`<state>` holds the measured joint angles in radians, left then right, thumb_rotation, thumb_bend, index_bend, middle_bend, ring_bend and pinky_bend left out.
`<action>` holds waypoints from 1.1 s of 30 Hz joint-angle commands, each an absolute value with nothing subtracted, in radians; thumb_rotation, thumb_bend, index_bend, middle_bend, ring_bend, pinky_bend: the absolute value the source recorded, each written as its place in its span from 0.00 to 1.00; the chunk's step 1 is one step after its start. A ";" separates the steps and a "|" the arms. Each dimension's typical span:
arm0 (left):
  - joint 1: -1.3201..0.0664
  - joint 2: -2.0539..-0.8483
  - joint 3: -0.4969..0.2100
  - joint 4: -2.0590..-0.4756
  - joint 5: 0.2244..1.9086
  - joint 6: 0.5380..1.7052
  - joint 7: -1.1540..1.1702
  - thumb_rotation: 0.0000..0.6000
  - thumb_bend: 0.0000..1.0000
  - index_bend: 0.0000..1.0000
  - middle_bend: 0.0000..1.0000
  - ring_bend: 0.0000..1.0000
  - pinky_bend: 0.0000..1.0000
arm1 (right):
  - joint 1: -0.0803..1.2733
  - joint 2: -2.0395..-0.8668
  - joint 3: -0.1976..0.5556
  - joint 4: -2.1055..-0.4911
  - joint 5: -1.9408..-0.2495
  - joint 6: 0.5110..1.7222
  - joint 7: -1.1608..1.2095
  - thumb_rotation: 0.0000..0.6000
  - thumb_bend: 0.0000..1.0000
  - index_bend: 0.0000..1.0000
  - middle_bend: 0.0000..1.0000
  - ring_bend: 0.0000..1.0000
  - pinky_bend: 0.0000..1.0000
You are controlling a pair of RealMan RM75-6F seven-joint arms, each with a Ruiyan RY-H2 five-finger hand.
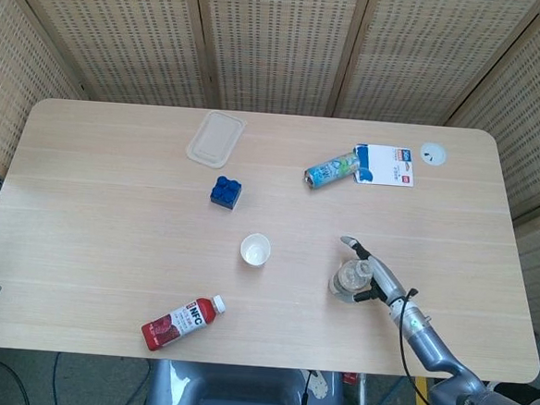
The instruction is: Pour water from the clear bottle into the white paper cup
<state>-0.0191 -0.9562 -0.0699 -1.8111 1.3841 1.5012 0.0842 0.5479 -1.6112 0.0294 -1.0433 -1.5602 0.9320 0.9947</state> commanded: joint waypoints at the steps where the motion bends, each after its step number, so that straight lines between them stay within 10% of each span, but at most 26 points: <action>1: -0.019 -0.956 -0.070 -1.811 1.383 1.502 0.082 1.00 0.09 0.00 0.00 0.00 0.00 | 0.550 -1.628 0.031 -1.028 -1.550 0.930 0.980 1.00 0.00 0.01 0.07 0.00 0.00; 3: -0.019 -0.955 -0.071 -1.811 1.382 1.501 0.079 1.00 0.09 0.00 0.00 0.00 0.00 | 0.546 -1.645 0.041 -1.017 -1.536 0.942 0.971 1.00 0.06 0.12 0.19 0.06 0.08; 7: -0.021 -0.954 -0.071 -1.810 1.379 1.498 0.075 1.00 0.09 0.00 0.00 0.00 0.00 | 0.532 -1.675 0.068 -1.001 -1.505 0.978 0.954 1.00 0.51 0.48 0.46 0.33 0.45; 10: -0.022 -0.955 -0.071 -1.809 1.378 1.497 0.073 1.00 0.10 0.00 0.00 0.00 0.00 | 0.529 -1.676 0.067 -1.012 -1.506 0.990 0.947 1.00 0.64 0.56 0.54 0.42 0.59; 20: -0.021 -0.950 -0.072 -1.812 1.378 1.500 0.062 1.00 0.10 0.00 0.00 0.00 0.00 | 0.537 -1.649 0.103 -1.067 -1.503 1.056 0.779 1.00 0.66 0.56 0.55 0.44 0.65; 33: -0.029 -0.945 -0.074 -1.812 1.372 1.488 0.056 1.00 0.10 0.00 0.00 0.00 0.00 | 0.638 -1.565 0.209 -1.228 -1.375 1.010 -0.081 1.00 0.84 0.56 0.55 0.45 0.68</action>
<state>-0.0293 -0.9455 -0.0737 -1.8121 1.3717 1.4879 0.0563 0.5837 -1.6115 0.1645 -1.1332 -1.4403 1.0460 0.2068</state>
